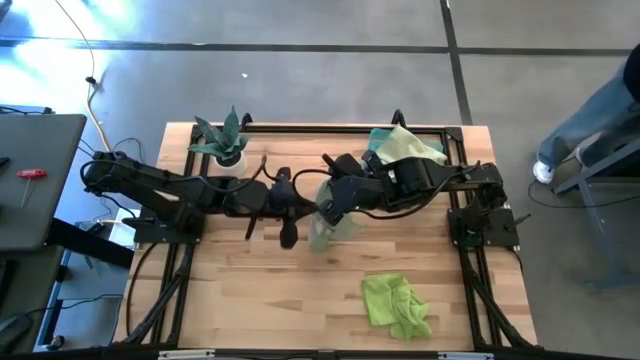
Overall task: Fold microfiber towels
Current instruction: Fold the green microfiber cloth
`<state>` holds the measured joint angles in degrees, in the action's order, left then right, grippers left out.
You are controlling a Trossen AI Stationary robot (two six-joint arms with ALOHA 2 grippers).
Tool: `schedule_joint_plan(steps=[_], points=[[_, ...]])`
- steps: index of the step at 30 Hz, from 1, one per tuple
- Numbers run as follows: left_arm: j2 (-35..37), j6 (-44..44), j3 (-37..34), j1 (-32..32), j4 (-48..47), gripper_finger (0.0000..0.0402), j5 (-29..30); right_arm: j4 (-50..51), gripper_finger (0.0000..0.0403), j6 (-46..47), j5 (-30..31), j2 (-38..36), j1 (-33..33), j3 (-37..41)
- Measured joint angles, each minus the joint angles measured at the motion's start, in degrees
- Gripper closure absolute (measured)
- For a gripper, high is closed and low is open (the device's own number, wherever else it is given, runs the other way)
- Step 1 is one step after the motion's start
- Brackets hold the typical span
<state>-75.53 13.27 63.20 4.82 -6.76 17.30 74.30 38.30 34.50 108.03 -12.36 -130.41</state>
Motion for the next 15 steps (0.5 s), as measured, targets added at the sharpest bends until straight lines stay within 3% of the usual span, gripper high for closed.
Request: schedule_joint_plan(steps=[5, 10, 15], points=[[0.00, 0.38, 0.00, -0.36, -0.94, 0.0380, 0.39, 0.00, 0.0403, 0.06, 0.00, 0.02, 0.00, -0.01], [0.00, 2.04, 0.00, -0.30, -2.51, 0.0398, 2.54, 0.01, 0.0401, -1.51, -0.40, 0.02, -0.10, 0.00], [0.33, 3.03, 0.00, -0.30, -2.49, 0.0400, 0.88, 0.02, 0.0368, -2.76, -4.34, 0.02, -0.22, -0.02]])
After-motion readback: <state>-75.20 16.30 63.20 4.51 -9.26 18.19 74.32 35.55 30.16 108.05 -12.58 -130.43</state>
